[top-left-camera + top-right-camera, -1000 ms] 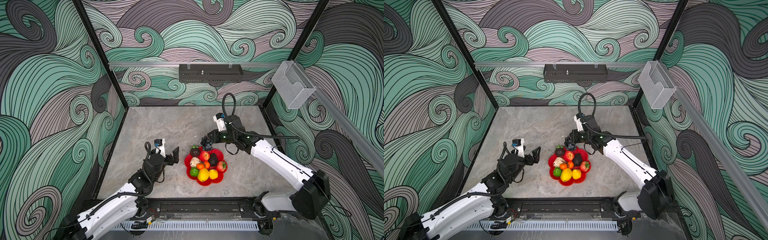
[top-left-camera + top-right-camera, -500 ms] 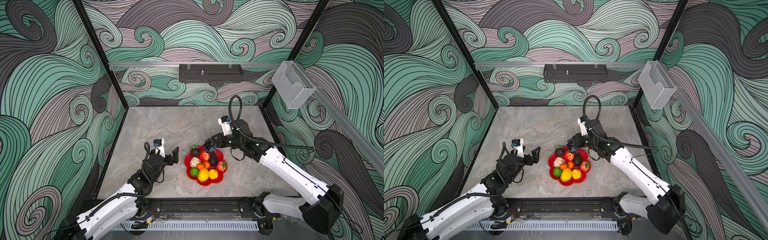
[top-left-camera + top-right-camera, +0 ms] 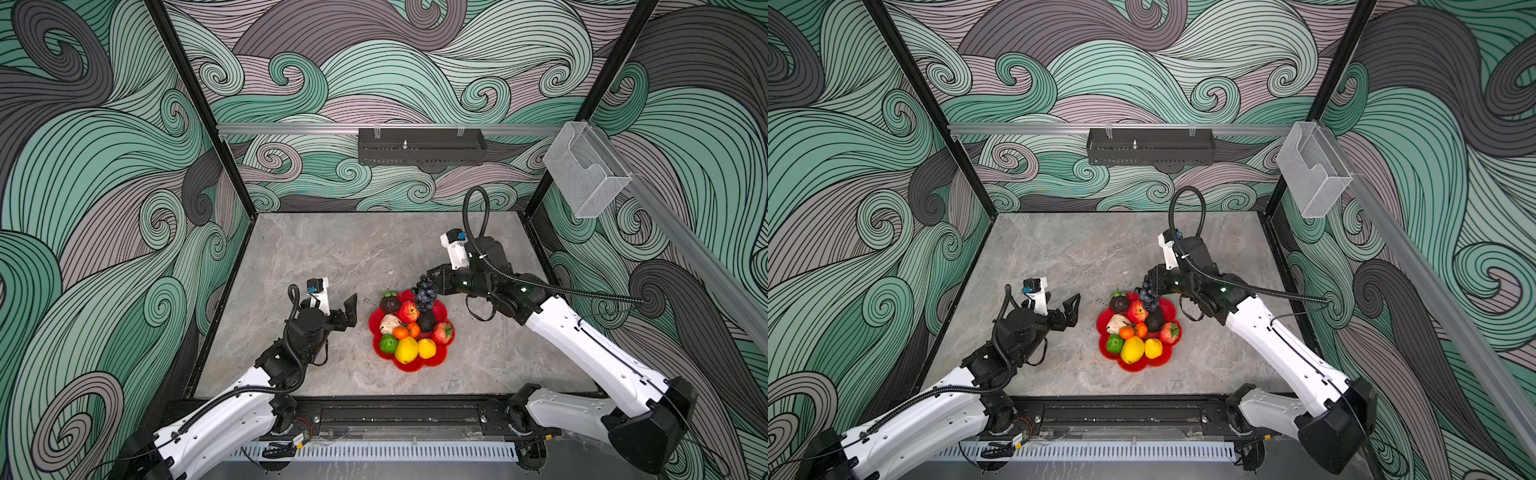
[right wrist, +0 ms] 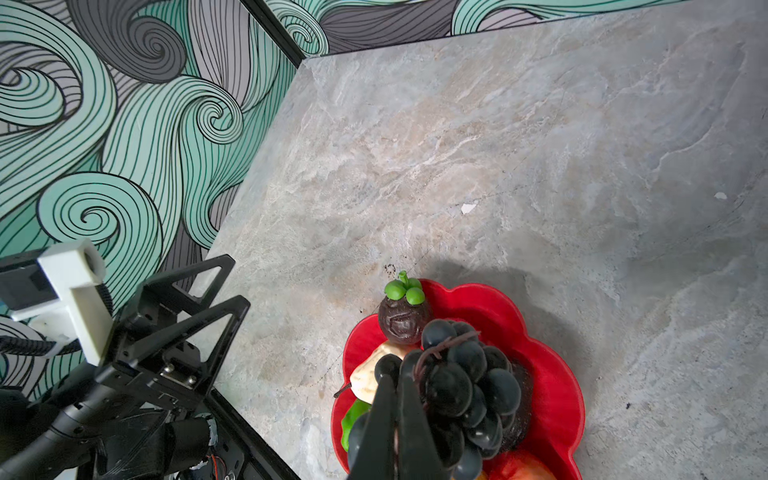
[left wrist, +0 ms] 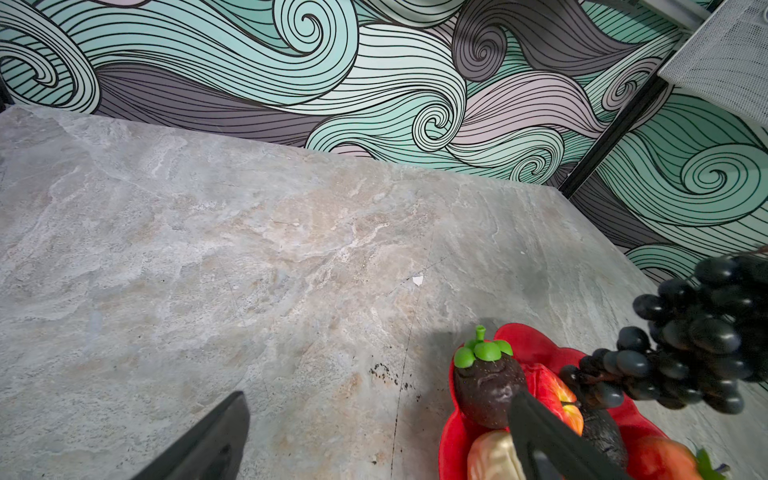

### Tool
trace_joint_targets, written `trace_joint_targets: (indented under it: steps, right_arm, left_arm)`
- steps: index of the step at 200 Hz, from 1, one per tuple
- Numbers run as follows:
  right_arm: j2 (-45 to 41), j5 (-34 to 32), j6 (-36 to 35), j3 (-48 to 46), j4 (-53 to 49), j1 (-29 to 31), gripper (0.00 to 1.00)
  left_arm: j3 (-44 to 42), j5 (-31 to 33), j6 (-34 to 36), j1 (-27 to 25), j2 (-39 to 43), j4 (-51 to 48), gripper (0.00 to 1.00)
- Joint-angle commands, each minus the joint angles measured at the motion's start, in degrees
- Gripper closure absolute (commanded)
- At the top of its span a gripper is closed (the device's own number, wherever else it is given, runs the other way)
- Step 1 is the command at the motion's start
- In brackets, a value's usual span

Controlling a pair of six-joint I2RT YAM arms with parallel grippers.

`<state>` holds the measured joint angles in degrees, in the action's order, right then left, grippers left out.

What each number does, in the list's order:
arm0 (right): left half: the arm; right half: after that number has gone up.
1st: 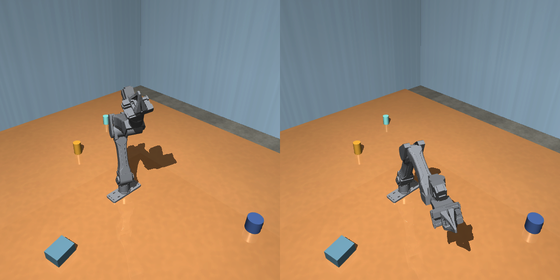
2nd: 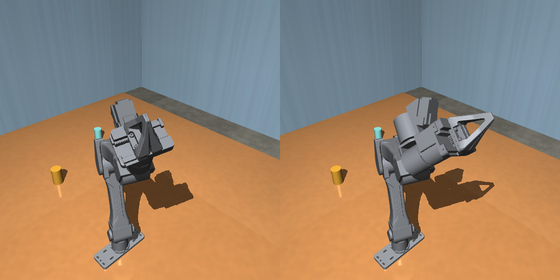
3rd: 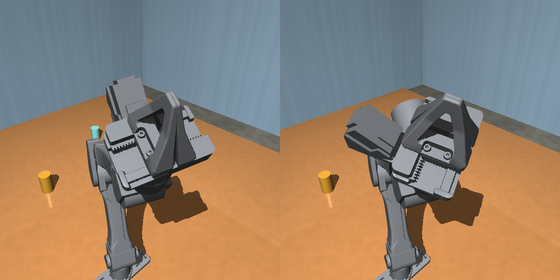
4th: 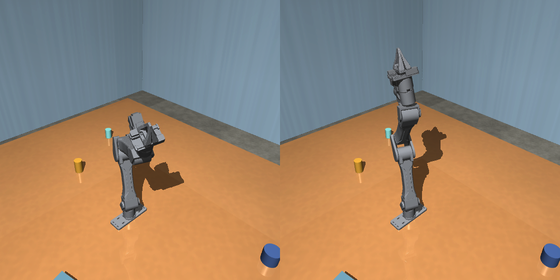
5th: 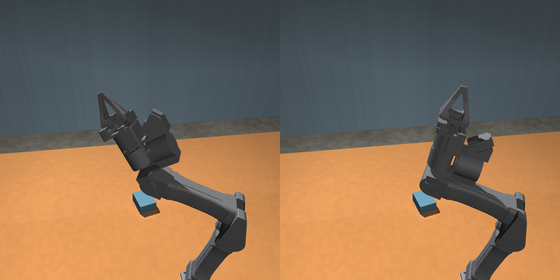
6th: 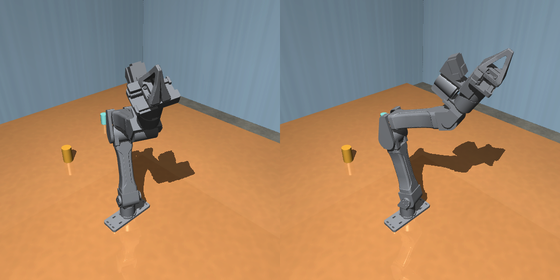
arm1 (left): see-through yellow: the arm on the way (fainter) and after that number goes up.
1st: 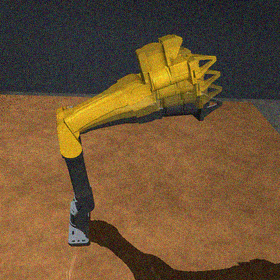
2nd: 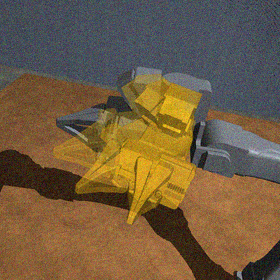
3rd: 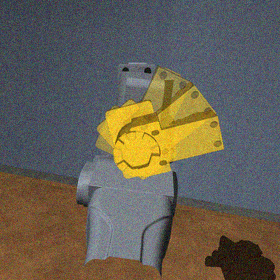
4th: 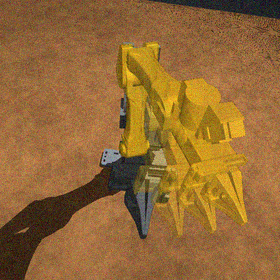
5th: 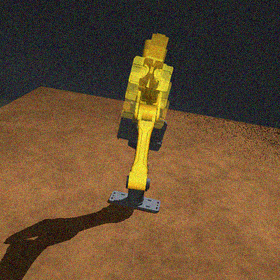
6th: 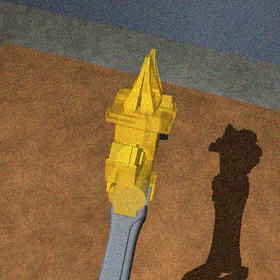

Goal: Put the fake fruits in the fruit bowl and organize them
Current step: 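Lower the grapes onto the fruit in the bowl with the right gripper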

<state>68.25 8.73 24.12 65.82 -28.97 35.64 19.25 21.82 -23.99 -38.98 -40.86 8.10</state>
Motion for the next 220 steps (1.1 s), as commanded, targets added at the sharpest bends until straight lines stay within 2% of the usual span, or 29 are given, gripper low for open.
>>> trace_joint_targets:
  steps: [1,143,220]
  right_arm:
    - [1.39,-0.78,-1.04,2.37,1.11,0.27,1.00]
    - [9.61,-0.86,-1.55,6.51,4.87,0.31,1.00]
    - [5.30,-2.56,-1.31,-1.46,4.13,0.33,1.00]
  left_arm:
    - [-0.35,-0.38,-0.85,0.57,0.82,0.03,0.01]
    - [-0.52,-0.97,-1.26,1.19,1.11,-0.01,0.01]
    - [-0.52,-1.17,-1.30,1.45,0.97,-0.01,0.01]
